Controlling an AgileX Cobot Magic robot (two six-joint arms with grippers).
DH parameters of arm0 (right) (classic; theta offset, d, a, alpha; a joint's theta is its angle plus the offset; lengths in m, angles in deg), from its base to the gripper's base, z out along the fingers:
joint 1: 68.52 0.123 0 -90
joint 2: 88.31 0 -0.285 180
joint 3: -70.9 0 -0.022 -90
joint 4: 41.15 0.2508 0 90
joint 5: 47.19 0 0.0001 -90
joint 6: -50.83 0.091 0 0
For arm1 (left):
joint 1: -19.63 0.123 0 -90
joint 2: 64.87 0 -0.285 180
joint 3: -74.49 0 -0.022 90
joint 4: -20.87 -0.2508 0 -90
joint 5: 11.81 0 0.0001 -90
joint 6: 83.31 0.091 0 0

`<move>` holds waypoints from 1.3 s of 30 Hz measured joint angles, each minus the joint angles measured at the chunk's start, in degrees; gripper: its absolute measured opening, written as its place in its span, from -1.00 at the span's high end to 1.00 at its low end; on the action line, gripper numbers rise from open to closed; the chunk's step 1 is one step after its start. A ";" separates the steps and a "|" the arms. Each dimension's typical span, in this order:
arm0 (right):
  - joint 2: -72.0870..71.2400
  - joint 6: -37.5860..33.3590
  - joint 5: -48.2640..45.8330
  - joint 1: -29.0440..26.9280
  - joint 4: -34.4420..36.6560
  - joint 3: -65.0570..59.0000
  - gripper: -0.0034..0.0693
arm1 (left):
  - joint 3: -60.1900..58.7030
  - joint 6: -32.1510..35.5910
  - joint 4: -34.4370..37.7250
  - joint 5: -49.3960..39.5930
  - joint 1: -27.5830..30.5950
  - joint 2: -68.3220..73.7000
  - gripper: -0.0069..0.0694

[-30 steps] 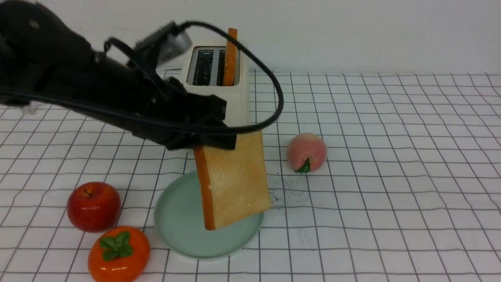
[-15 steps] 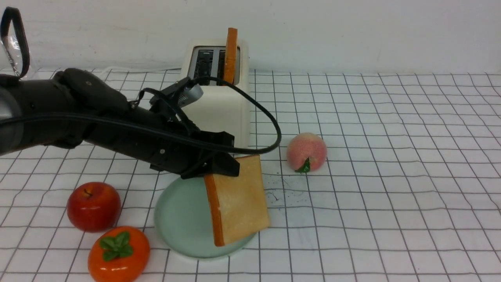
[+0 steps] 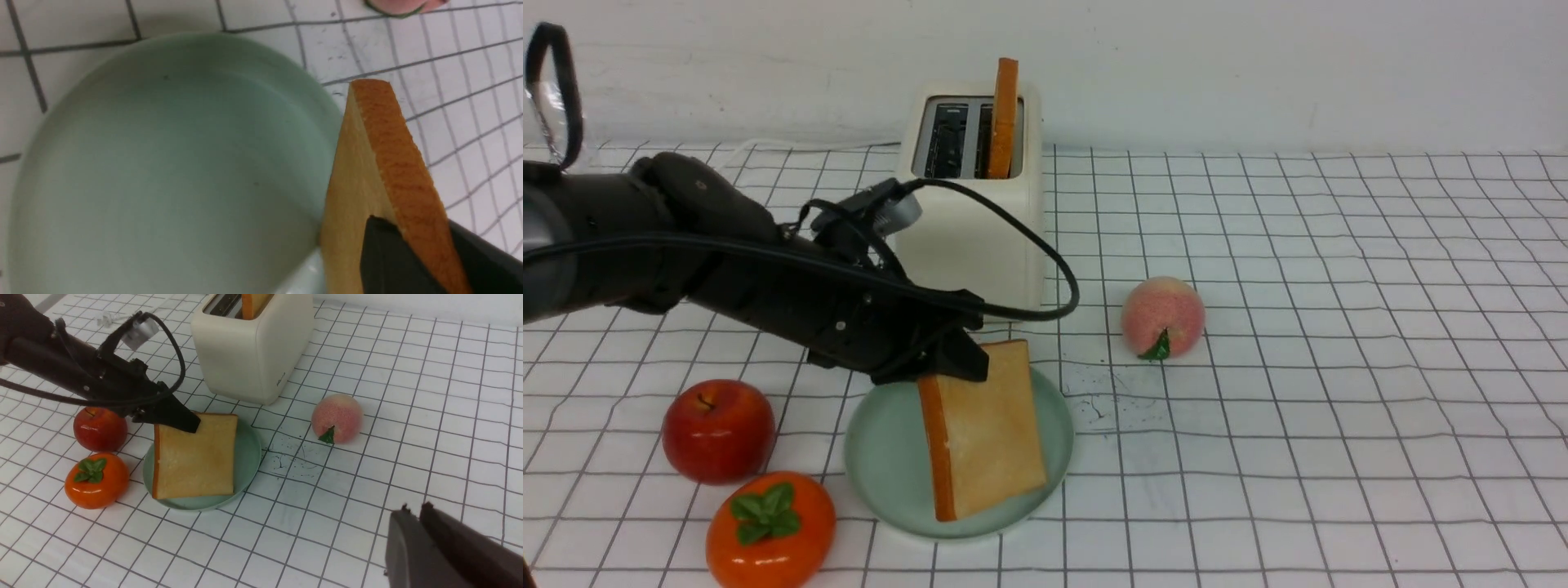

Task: Take toasted bread from bread machine on white checkered table place on plate.
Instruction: 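Place the slice of bread on the plate with the left gripper, then grasp the toast slice in the toaster and pull it up out of the slot with the right gripper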

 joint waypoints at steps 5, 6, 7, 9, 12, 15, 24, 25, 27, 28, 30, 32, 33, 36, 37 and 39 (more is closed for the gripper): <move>0.00 0.00 -0.07 0.00 0.00 0.00 0.82 | 0.00 -0.04 -1.99 1.71 0.07 0.42 0.52; 0.00 0.00 -0.07 0.00 0.01 0.00 0.83 | 0.00 -0.04 -2.59 1.74 0.07 0.42 0.44; 0.00 0.00 -0.07 0.00 0.06 0.00 0.84 | 0.00 -0.04 -3.01 1.79 0.07 0.42 0.34; 0.00 0.00 -0.07 0.00 0.06 0.00 0.86 | 0.00 -0.04 -3.76 1.85 0.07 0.42 0.06; 0.00 -1.09 -0.20 0.00 0.24 0.00 0.86 | 0.00 -0.04 -5.08 1.91 0.07 0.42 -0.43; 0.00 -1.93 -1.03 0.00 0.43 0.00 0.86 | 0.00 -0.11 -5.65 1.91 0.07 0.23 -0.72; 0.64 -2.56 -3.49 0.00 0.62 0.00 0.86 | 0.00 -0.16 -17.07 4.55 0.07 -13.63 -0.88; 1.29 -2.56 -3.49 0.00 0.62 0.06 0.86 | 0.00 -0.28 -19.27 4.68 0.07 -16.38 -0.85; 2.49 -2.56 -3.49 0.00 0.62 0.18 0.86 | 0.00 -0.93 -21.31 4.61 0.07 -19.19 -0.78; 5.10 -2.56 -3.20 0.00 0.62 0.25 0.86 | 0.00 -3.47 -22.79 4.04 0.07 -23.38 -0.61; 7.71 -2.56 -2.51 0.00 0.62 0.37 0.86 | 0.00 -7.06 -24.18 2.93 0.07 -26.99 -0.37; 11.30 -2.56 -1.33 0.00 0.62 0.58 0.86 | 0.00 -9.87 -25.47 1.60 0.07 -29.52 -0.14; 14.87 -2.69 -0.20 0.00 1.10 1.17 0.86 | 0.00 -13.03 -27.71 -0.27 0.07 -32.51 0.22; 24.06 -4.40 3.06 0.00 4.05 4.36 0.86 | -0.51 -16.96 -31.68 -5.25 0.07 -38.31 0.81; 25.25 -4.80 3.43 0.00 4.68 4.94 0.86 | -0.63 -16.96 -31.68 -5.38 0.07 -38.31 0.83; 32.32 -8.30 6.04 0.00 9.41 9.28 0.86 | -2.71 -18.47 -32.17 -5.87 0.07 -43.37 0.85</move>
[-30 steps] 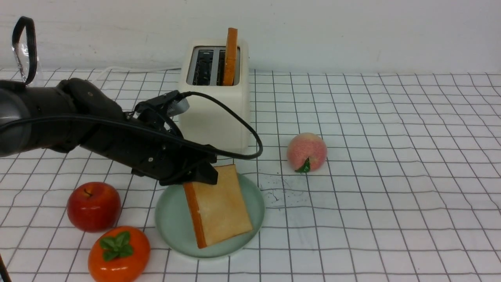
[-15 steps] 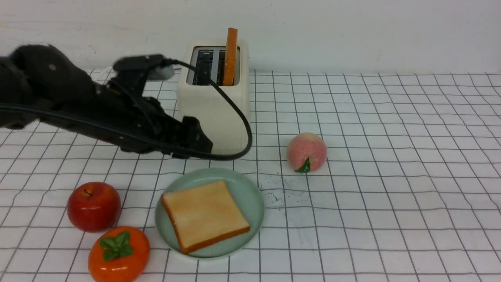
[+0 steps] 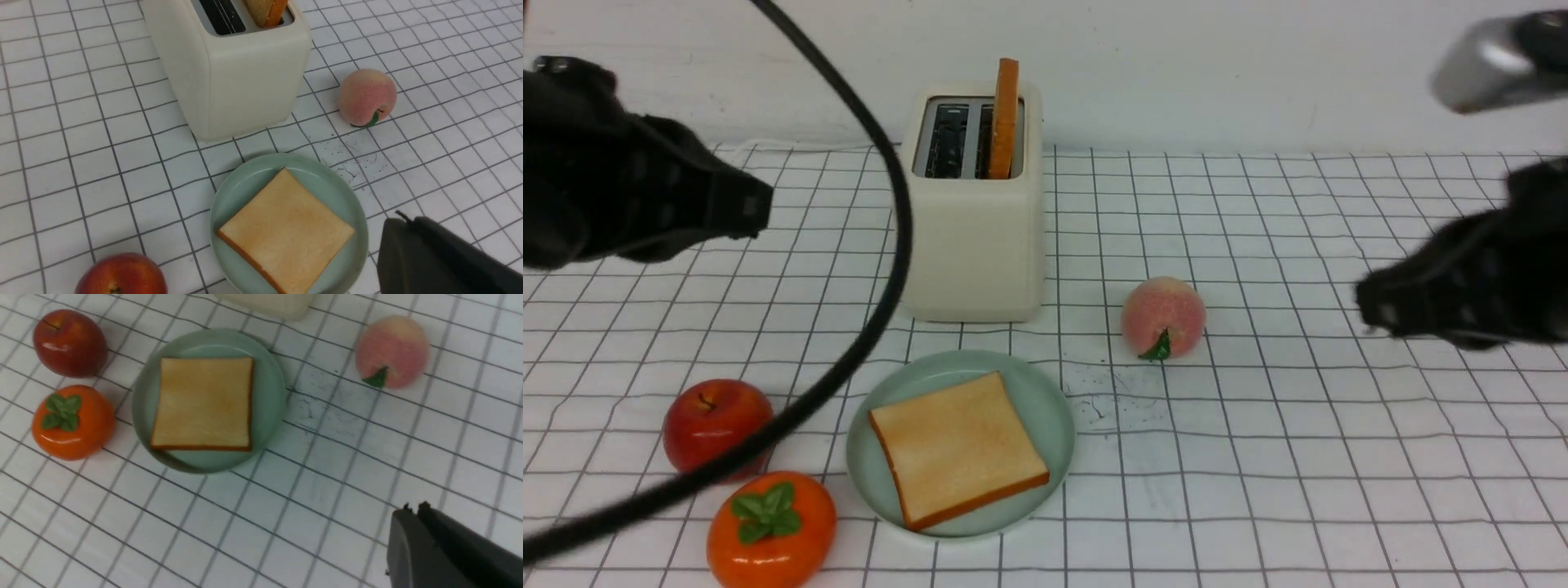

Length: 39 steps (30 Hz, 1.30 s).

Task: Take toasted bread from bread machine on white checkered table place on plate.
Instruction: 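Grasp the toast slice in the toaster and pull it up out of the slot with the right gripper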

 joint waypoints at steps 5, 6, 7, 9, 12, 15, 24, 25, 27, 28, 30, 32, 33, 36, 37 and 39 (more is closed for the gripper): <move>12.50 -5.48 2.74 0.32 8.87 9.61 0.82 | -6.17 -0.42 0.00 0.83 0.00 -10.37 0.85; 17.14 -6.92 3.50 1.00 10.57 13.60 0.77 | -9.08 -0.42 0.00 1.52 0.00 -14.87 0.85; 21.22 -7.61 4.19 1.76 11.17 17.89 0.72 | -11.78 -0.42 0.06 2.42 0.00 -18.27 0.85; 28.24 -7.96 5.68 2.67 11.17 23.97 0.58 | -16.45 -0.42 0.48 4.42 0.00 -23.62 0.85; 35.41 -7.88 7.13 3.27 11.17 32.24 0.38 | -21.18 -0.42 1.28 7.43 0.00 -28.30 0.85; 47.66 -5.32 8.10 2.94 10.41 45.58 -0.08 | -26.75 -0.42 2.50 12.96 0.00 -34.59 0.85; 62.72 4.09 6.51 1.53 2.95 68.10 -0.58 | -28.86 -0.42 3.45 14.54 0.00 -36.97 0.85; 62.95 5.31 6.38 1.53 1.25 68.84 -0.56 | -28.91 -0.42 3.45 14.54 0.00 -36.97 0.85; 63.05 6.84 6.26 1.53 -1.10 69.29 -0.52 | -28.91 -0.42 3.45 14.65 0.00 -36.97 0.85; 63.08 7.44 6.41 1.53 -2.01 69.36 -0.50 | -28.91 -0.42 3.45 14.65 0.00 -36.97 0.85; 63.28 8.79 7.34 1.53 -4.03 69.36 -0.45 | -28.91 -0.42 3.45 14.65 0.00 -36.97 0.85; 63.69 10.09 9.00 1.53 -5.12 69.49 -0.41 | -28.91 -0.42 3.45 14.58 0.00 -36.97 0.85; 63.82 10.46 9.58 1.53 -5.41 69.53 -0.41 | -28.91 -0.42 3.45 14.58 0.00 -36.97 0.85; 64.22 11.35 9.53 1.53 -5.33 69.60 -0.40 | -28.91 -0.42 3.45 14.58 0.00 -36.97 0.85; 64.17 11.66 6.91 1.53 -4.52 69.66 -0.40 | -28.91 -0.42 3.45 14.33 0.00 -36.97 0.85; 63.86 11.73 4.53 1.53 -3.73 69.66 -0.40 | -28.91 -0.42 3.45 14.06 0.00 -36.97 0.85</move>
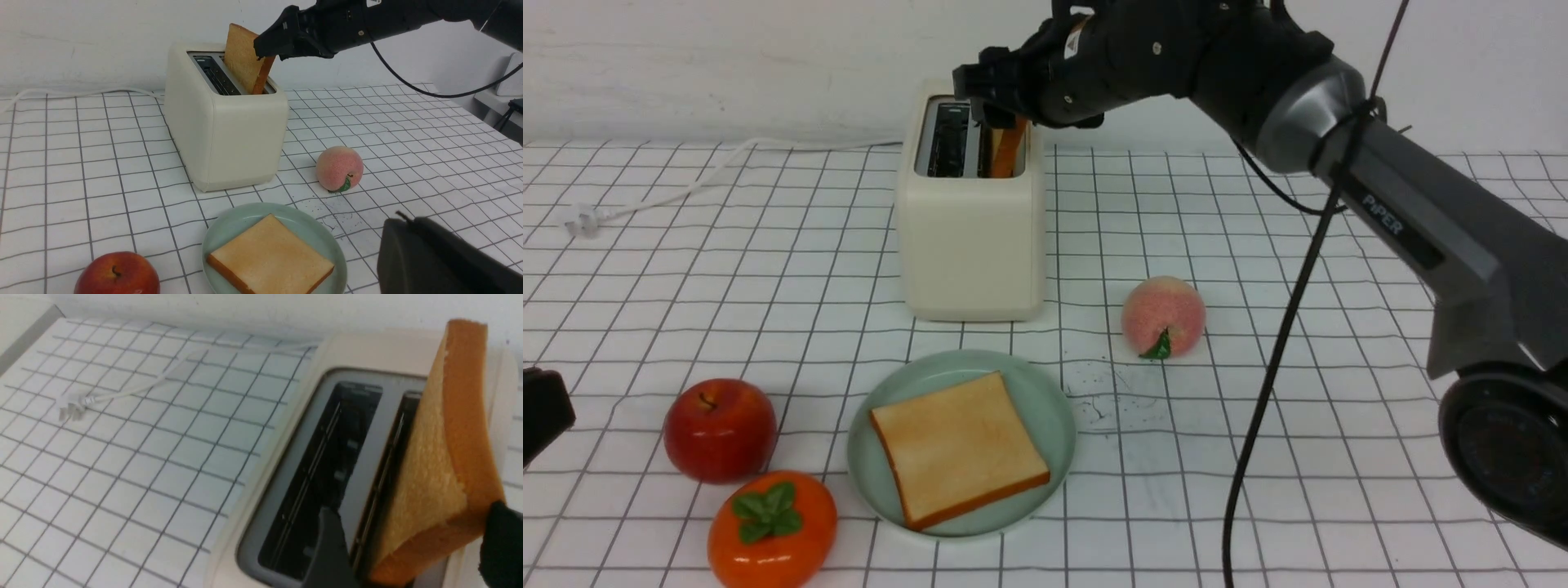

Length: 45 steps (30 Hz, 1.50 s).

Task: Take toasted bread from bread machine on white checkered table place on plate.
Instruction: 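Grasp the toast slice in the toaster and pull it up out of the slot with the right gripper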

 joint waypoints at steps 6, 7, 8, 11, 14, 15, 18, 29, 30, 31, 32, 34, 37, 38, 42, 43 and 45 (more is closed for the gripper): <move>-2.86 0.07 -8.12 0.00 2.65 0.00 -0.40 | -0.35 0.00 0.00 -0.87 0.00 0.00 0.85; -3.12 0.11 -7.55 0.00 2.59 0.00 -0.40 | -0.34 0.00 0.00 -0.87 0.00 0.00 0.85; -3.12 0.11 -6.55 0.00 2.59 0.06 -0.40 | -0.34 0.00 0.00 -0.87 0.00 0.00 0.85; -2.54 0.05 -2.15 0.12 2.27 0.11 -0.40 | -0.34 0.00 0.00 -0.87 0.00 0.00 0.85; -0.89 -0.43 3.07 0.23 -0.02 0.11 -0.40 | -0.34 0.00 0.00 -0.87 0.00 0.00 0.85; -0.08 -0.58 4.61 0.30 -1.37 0.11 -0.40 | -0.34 0.00 0.00 -0.87 0.00 0.00 0.85; 1.88 -0.32 7.14 0.12 -4.29 0.11 -0.40 | -0.34 0.00 0.00 -0.87 0.00 0.00 0.85; 5.25 0.03 11.27 -0.54 -6.28 0.00 -0.09 | -0.36 0.00 0.40 -0.87 0.00 0.00 0.85; 5.25 0.03 11.27 -0.54 -6.58 0.00 -0.06 | -0.36 0.00 0.40 -0.87 0.00 0.00 0.85; 5.25 0.03 11.27 -0.54 -7.01 0.00 -0.05 | -0.36 0.00 0.45 -0.87 0.00 0.00 0.85; 5.25 0.03 11.27 -0.54 -7.01 0.00 -0.04 | -0.36 0.00 0.45 -0.87 0.00 0.00 0.85; 5.25 0.03 11.22 -0.54 -7.01 0.00 -0.03 | -0.36 0.00 0.45 -0.87 0.00 0.00 0.85; 5.19 0.03 10.96 -0.54 -7.01 0.00 0.02 | -0.36 0.00 0.70 -0.87 0.00 0.00 0.85; 5.07 0.03 10.69 -0.54 -7.01 0.00 0.08 | -0.36 0.00 0.85 -0.87 0.00 0.00 0.85; 4.88 0.03 9.56 -0.54 -7.01 0.00 0.25 | -0.36 0.00 0.85 -0.87 0.00 0.00 0.85; 4.75 0.03 9.25 -0.54 -7.01 0.00 0.31 | -0.36 0.00 0.89 -0.87 0.00 0.00 0.85; 4.35 0.03 8.38 -0.54 -7.01 0.00 0.41 | -0.36 0.00 0.89 -0.87 0.00 0.00 0.85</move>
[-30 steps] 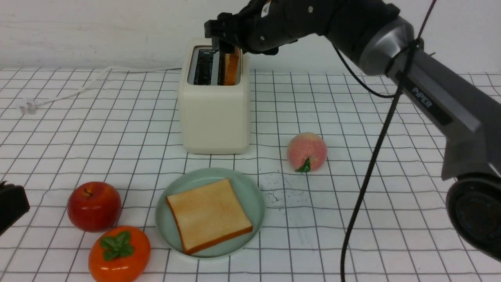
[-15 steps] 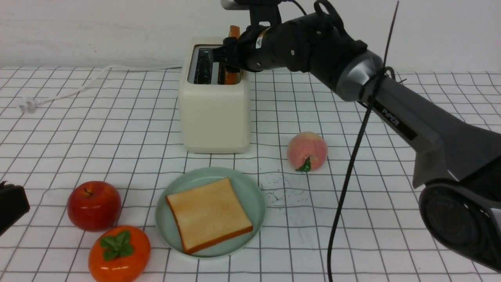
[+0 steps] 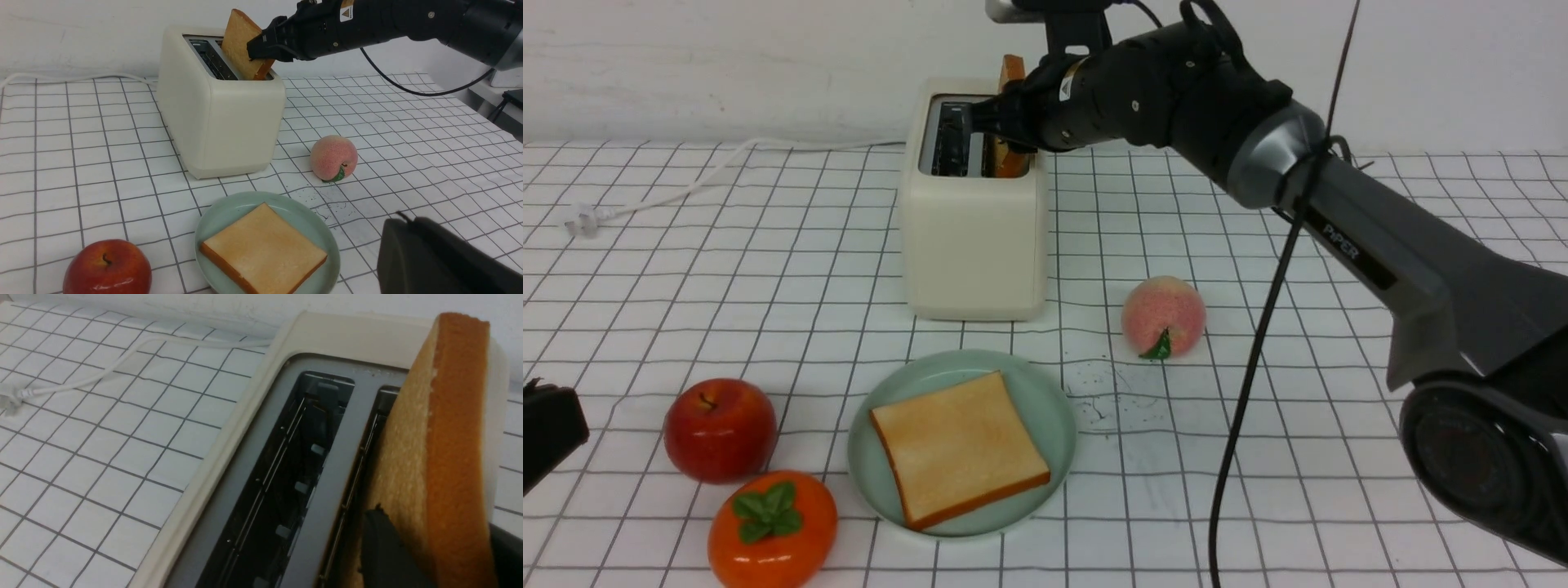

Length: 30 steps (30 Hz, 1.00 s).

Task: Take toasted bread from bread machine on white checkered table place on plate.
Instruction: 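Grasp the toast slice in the toaster and pull it up out of the slot with the right gripper, then place the held slice of bread on top of the slice on the plate with the right gripper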

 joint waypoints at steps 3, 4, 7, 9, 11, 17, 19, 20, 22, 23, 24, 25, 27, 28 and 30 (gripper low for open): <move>-0.66 0.00 -0.99 0.00 0.58 0.00 0.55 | 0.00 0.00 0.00 0.00 0.00 0.00 0.85; -0.85 0.00 -0.99 0.00 0.80 0.00 0.58 | 0.00 0.00 0.00 0.00 0.00 0.00 0.85; -1.11 0.00 -0.75 0.00 1.29 0.00 0.59 | 0.00 0.00 0.00 0.00 0.00 0.00 0.85; -1.29 0.00 -0.21 0.06 2.34 0.00 0.59 | 0.00 0.00 0.00 0.00 0.00 0.00 0.85; -1.40 0.00 -0.21 0.06 2.84 0.00 0.59 | 0.00 0.00 0.00 0.00 0.00 0.00 0.85; -5.73 -3.49 -2.42 0.00 7.61 -0.10 0.59 | 0.00 0.05 0.00 0.00 0.00 0.00 0.85; -7.32 -5.46 -3.51 0.00 9.00 -0.10 0.59 | 0.00 0.05 0.00 0.00 0.00 0.00 0.85; -10.61 -8.84 -7.48 -0.04 11.51 -0.10 0.59 | 0.00 0.05 -0.06 0.00 0.00 0.00 0.85; -15.17 -14.25 -14.13 -0.04 15.24 -0.10 0.59 | 0.00 0.05 -0.24 -0.15 0.00 0.00 0.85; -17.38 -16.84 -18.35 -0.04 16.63 -0.05 0.59 | 0.00 0.05 -0.39 -0.42 0.00 0.00 0.85; -19.05 -18.29 -22.00 -0.11 17.41 0.00 0.59 | 0.00 0.05 -0.60 -0.92 0.00 0.00 0.85; -21.24 -19.71 -27.65 -0.31 18.79 0.00 0.59 | 0.00 0.05 -1.05 -1.70 0.00 0.00 0.85; -23.80 -20.68 -34.06 -0.82 20.26 -0.41 0.60 | 0.00 0.05 -1.84 -3.26 0.00 0.00 0.85; -24.73 -20.95 -35.38 -1.19 20.68 -1.00 0.60 | 0.00 0.05 -2.17 -3.71 0.00 0.00 0.85; -26.58 -21.27 -36.40 -1.63 21.01 -4.28 0.60 | 0.00 0.05 -2.58 -4.76 0.00 0.00 0.85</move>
